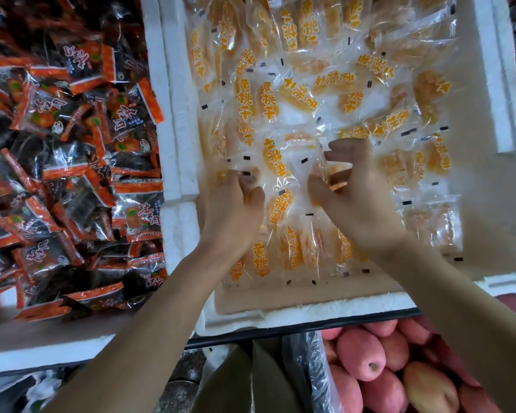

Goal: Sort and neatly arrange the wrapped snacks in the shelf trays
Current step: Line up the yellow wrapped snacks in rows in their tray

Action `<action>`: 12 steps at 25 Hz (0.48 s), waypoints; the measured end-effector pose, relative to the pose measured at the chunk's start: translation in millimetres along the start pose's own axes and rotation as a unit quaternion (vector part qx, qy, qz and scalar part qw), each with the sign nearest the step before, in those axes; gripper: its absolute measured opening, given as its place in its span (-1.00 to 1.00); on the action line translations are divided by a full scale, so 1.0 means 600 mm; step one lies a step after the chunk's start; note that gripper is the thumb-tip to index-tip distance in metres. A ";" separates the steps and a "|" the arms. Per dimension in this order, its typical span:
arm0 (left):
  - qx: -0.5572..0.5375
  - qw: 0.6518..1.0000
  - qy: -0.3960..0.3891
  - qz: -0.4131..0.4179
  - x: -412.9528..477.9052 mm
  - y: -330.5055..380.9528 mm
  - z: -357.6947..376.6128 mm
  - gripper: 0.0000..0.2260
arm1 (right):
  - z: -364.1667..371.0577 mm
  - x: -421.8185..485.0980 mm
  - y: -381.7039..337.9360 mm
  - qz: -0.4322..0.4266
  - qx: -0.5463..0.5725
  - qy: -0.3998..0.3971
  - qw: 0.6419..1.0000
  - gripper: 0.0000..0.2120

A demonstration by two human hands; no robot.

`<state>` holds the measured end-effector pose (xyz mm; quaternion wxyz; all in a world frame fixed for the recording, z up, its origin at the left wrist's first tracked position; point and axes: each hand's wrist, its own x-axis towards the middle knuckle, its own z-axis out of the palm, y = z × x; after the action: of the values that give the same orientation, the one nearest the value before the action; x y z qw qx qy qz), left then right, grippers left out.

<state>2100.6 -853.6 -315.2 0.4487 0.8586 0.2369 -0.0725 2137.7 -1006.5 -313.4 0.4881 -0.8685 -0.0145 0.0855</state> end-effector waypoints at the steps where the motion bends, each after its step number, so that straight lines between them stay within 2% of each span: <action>1: -0.056 0.998 -0.015 -0.020 -0.005 0.008 0.004 -0.95 | 0.002 -0.011 -0.005 0.001 0.021 -0.010 1.000 -0.63; 3: -0.184 0.982 -0.025 -0.041 -0.011 0.020 0.012 -0.93 | 0.014 -0.024 -0.013 -0.017 0.041 -0.030 0.999 -0.66; 6: -0.248 0.968 -0.022 -0.041 -0.017 0.023 0.017 -0.90 | 0.031 -0.029 -0.022 -0.034 0.051 -0.054 0.997 -0.64; 8: -0.313 0.946 -0.074 -0.049 -0.021 0.023 0.014 -0.83 | 0.033 -0.026 -0.028 -0.042 0.052 -0.058 0.996 -0.61; 10: -0.298 0.950 -0.089 -0.036 -0.025 0.017 0.008 -0.77 | 0.027 -0.024 -0.036 -0.066 0.055 -0.093 0.992 -0.58; 12: -0.228 0.973 -0.029 -0.017 -0.023 0.010 -0.006 -0.79 | 0.019 -0.015 -0.040 -0.065 0.084 -0.152 0.983 -0.54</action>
<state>2091.2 -858.3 -303.9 0.6383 0.7268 0.2490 -0.0486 2128.5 -985.6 -297.6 0.5559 -0.7985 -0.1374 0.1858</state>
